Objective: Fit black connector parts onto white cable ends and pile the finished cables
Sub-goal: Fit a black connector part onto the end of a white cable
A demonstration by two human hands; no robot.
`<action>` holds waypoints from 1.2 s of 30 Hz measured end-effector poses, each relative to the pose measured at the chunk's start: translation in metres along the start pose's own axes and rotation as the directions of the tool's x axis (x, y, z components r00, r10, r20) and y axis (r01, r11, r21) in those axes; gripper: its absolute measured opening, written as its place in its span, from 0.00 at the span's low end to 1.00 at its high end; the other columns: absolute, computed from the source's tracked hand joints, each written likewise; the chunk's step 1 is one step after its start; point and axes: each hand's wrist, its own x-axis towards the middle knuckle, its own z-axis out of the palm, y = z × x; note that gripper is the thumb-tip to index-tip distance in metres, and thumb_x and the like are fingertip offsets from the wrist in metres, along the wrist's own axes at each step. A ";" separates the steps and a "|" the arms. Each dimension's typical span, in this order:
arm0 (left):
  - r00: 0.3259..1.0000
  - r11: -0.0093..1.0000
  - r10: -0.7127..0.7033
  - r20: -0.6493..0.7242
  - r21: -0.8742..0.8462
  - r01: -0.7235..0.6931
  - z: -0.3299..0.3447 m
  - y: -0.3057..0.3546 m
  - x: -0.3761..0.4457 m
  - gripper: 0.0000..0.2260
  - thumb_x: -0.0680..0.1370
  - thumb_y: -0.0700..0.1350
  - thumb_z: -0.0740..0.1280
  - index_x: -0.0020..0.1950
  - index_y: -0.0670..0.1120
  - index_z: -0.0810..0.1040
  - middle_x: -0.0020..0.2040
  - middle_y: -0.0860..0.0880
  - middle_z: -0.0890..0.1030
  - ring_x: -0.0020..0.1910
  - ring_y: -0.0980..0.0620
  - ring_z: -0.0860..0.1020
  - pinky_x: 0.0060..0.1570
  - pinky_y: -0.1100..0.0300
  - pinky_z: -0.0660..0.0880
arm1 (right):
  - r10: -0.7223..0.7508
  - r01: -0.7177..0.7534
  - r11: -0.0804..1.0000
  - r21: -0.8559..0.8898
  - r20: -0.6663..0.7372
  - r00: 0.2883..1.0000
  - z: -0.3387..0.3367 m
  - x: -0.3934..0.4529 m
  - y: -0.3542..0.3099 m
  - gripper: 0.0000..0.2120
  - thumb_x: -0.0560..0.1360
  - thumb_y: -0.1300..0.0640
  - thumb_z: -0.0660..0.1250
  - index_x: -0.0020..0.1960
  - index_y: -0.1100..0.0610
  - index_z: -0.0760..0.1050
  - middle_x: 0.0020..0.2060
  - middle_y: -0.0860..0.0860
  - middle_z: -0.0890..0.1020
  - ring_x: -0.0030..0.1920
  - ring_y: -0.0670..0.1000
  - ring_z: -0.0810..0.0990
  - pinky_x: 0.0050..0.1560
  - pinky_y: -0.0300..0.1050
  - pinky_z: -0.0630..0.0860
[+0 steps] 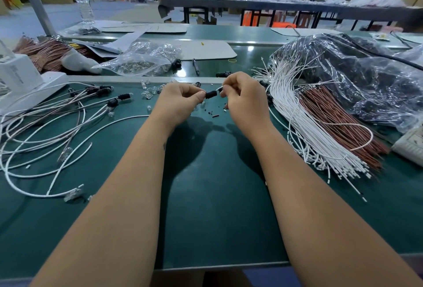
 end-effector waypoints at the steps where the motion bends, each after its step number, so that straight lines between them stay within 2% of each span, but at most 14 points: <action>1: 1.000 1.000 0.000 0.005 0.008 0.000 0.000 0.000 0.000 0.07 0.77 0.42 0.69 0.40 0.53 0.80 0.37 0.52 0.81 0.39 0.55 0.76 0.44 0.64 0.73 | 0.009 -0.009 1.000 0.015 0.004 1.000 0.000 0.000 -0.001 0.07 0.78 0.62 0.63 0.45 0.52 0.74 0.36 0.45 0.81 0.37 0.50 0.80 0.44 0.56 0.79; 3: 1.000 0.999 0.008 0.019 0.037 -0.008 0.000 0.000 0.000 0.07 0.77 0.43 0.69 0.41 0.52 0.81 0.37 0.51 0.82 0.39 0.54 0.76 0.43 0.65 0.72 | 0.028 -0.029 0.999 0.039 0.009 1.000 0.001 -0.001 -0.002 0.07 0.78 0.62 0.62 0.44 0.52 0.73 0.36 0.46 0.81 0.37 0.51 0.80 0.45 0.57 0.79; 6: 0.999 0.997 0.043 0.007 0.067 -0.044 0.000 0.000 0.000 0.05 0.77 0.43 0.69 0.43 0.51 0.81 0.37 0.51 0.82 0.36 0.56 0.76 0.38 0.71 0.72 | 0.066 -0.066 0.996 0.066 0.010 0.998 0.001 -0.001 -0.005 0.10 0.79 0.62 0.62 0.41 0.49 0.71 0.36 0.46 0.81 0.37 0.54 0.80 0.46 0.58 0.78; 12: 0.994 0.993 0.112 -0.016 0.046 -0.111 0.004 0.001 -0.002 0.03 0.78 0.39 0.68 0.45 0.43 0.81 0.37 0.50 0.83 0.35 0.56 0.80 0.41 0.65 0.76 | 0.103 -0.104 0.990 0.095 0.019 0.995 0.002 -0.002 -0.009 0.13 0.80 0.61 0.61 0.40 0.47 0.69 0.35 0.45 0.80 0.37 0.56 0.80 0.45 0.57 0.79; 16: 0.988 0.987 0.151 -0.024 0.068 -0.149 0.006 0.004 -0.003 0.04 0.78 0.39 0.68 0.48 0.39 0.81 0.37 0.48 0.83 0.34 0.57 0.80 0.40 0.67 0.76 | 0.114 -0.116 0.988 0.106 0.018 0.993 0.001 -0.002 -0.009 0.12 0.80 0.60 0.60 0.40 0.47 0.68 0.35 0.45 0.80 0.36 0.55 0.80 0.43 0.54 0.79; 21: 0.986 0.985 0.163 -0.036 0.067 -0.161 0.010 0.005 -0.004 0.03 0.78 0.38 0.67 0.48 0.39 0.80 0.37 0.47 0.82 0.34 0.56 0.79 0.39 0.68 0.75 | 0.140 -0.142 0.981 0.134 0.028 0.990 0.003 -0.001 -0.007 0.12 0.80 0.61 0.59 0.41 0.49 0.68 0.35 0.46 0.80 0.29 0.48 0.77 0.38 0.49 0.78; 24: 0.987 0.987 0.155 -0.039 0.041 -0.153 0.011 0.005 -0.004 0.03 0.78 0.37 0.66 0.47 0.39 0.79 0.36 0.48 0.81 0.32 0.59 0.78 0.36 0.70 0.73 | 0.191 -0.198 0.955 0.219 0.055 0.980 0.004 0.000 -0.006 0.10 0.81 0.62 0.58 0.42 0.52 0.68 0.37 0.51 0.80 0.25 0.45 0.76 0.35 0.47 0.76; 30: 0.990 0.991 0.132 -0.050 -0.012 -0.132 0.014 0.004 -0.003 0.04 0.79 0.35 0.65 0.46 0.41 0.78 0.36 0.48 0.81 0.31 0.62 0.78 0.36 0.70 0.74 | 0.244 -0.263 0.875 0.407 0.099 0.965 0.006 0.000 -0.007 0.09 0.81 0.65 0.55 0.44 0.56 0.67 0.33 0.56 0.81 0.27 0.50 0.81 0.30 0.42 0.78; 36: 0.987 0.987 0.156 -0.041 0.054 -0.153 0.014 0.004 -0.003 0.02 0.78 0.38 0.67 0.46 0.42 0.79 0.36 0.49 0.81 0.31 0.57 0.78 0.37 0.63 0.76 | 0.215 -0.241 0.894 0.377 0.111 0.970 0.007 0.000 -0.007 0.06 0.81 0.66 0.57 0.46 0.60 0.69 0.32 0.55 0.81 0.28 0.52 0.82 0.31 0.43 0.79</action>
